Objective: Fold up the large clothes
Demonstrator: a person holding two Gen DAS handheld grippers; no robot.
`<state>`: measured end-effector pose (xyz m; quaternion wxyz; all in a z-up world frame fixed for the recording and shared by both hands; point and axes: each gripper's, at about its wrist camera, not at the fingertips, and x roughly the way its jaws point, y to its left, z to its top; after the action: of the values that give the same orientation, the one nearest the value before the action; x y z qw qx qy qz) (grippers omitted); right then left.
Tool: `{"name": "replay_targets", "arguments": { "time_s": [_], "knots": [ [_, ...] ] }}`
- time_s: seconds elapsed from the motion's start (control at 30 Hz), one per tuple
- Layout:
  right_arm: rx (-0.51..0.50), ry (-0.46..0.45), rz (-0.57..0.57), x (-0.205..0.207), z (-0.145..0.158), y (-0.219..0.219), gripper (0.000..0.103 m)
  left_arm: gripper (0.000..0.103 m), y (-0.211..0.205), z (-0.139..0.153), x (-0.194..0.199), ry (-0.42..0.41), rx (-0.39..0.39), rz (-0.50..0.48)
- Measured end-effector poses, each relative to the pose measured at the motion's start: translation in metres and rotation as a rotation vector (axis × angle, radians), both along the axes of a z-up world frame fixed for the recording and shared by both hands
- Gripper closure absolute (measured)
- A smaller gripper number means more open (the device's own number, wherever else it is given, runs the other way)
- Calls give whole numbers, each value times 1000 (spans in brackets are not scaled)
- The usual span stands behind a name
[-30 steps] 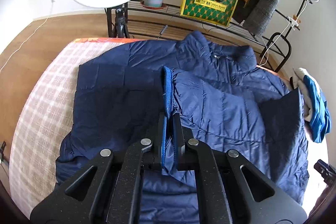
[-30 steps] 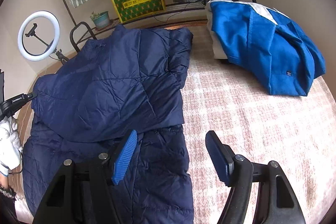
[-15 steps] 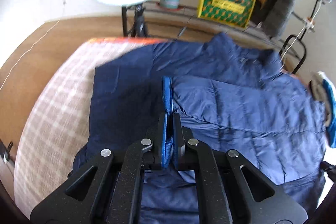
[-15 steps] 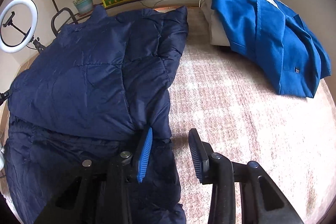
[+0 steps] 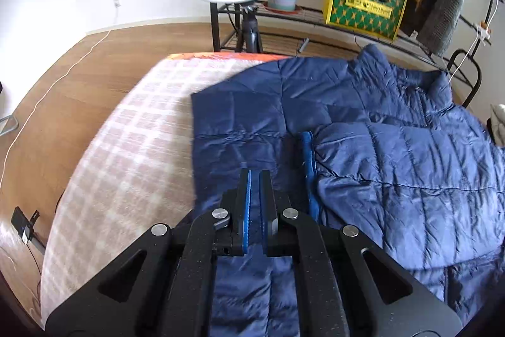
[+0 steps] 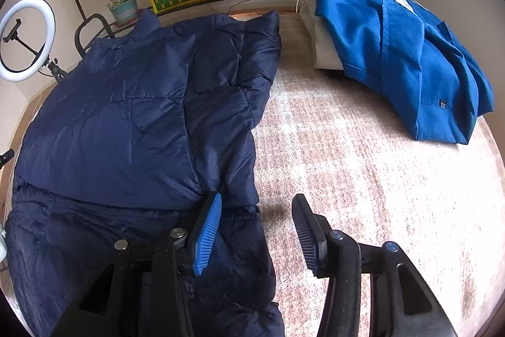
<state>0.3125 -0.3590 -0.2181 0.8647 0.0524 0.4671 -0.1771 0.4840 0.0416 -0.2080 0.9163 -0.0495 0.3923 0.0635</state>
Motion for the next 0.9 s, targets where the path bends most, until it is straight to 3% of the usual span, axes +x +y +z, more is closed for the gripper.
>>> {"name": "replay_targets", "arguments": {
  "time_s": [0.23,0.33,0.37,0.43,0.47,0.5,0.6,0.7,0.9],
  "knots": [
    [-27,-76,60,-27,31,15,44,100,7,28,-54,-23,12,-53],
    [-24,-137,82,-45,49,19,36,98,15,36,-86,-26,-10,-70],
    [-18,-169,85,-54,57,21,35,92,18,39,-96,-27,-14,-73],
    [-12,-222,87,-70,70,21,34,70,25,43,-121,-35,-35,-79],
    [-11,-255,90,-81,77,23,28,56,28,44,-133,-45,-47,-80],
    [-11,-280,94,-87,82,24,20,53,32,45,-145,-48,-56,-83],
    [-26,-354,104,-112,97,30,17,53,40,46,-181,-39,-53,-102],
    [-37,-363,137,-134,104,38,16,52,50,44,-215,-31,-69,-116],
    [18,-281,225,-184,92,58,12,47,75,25,-274,3,-202,-121]
  ]
}}
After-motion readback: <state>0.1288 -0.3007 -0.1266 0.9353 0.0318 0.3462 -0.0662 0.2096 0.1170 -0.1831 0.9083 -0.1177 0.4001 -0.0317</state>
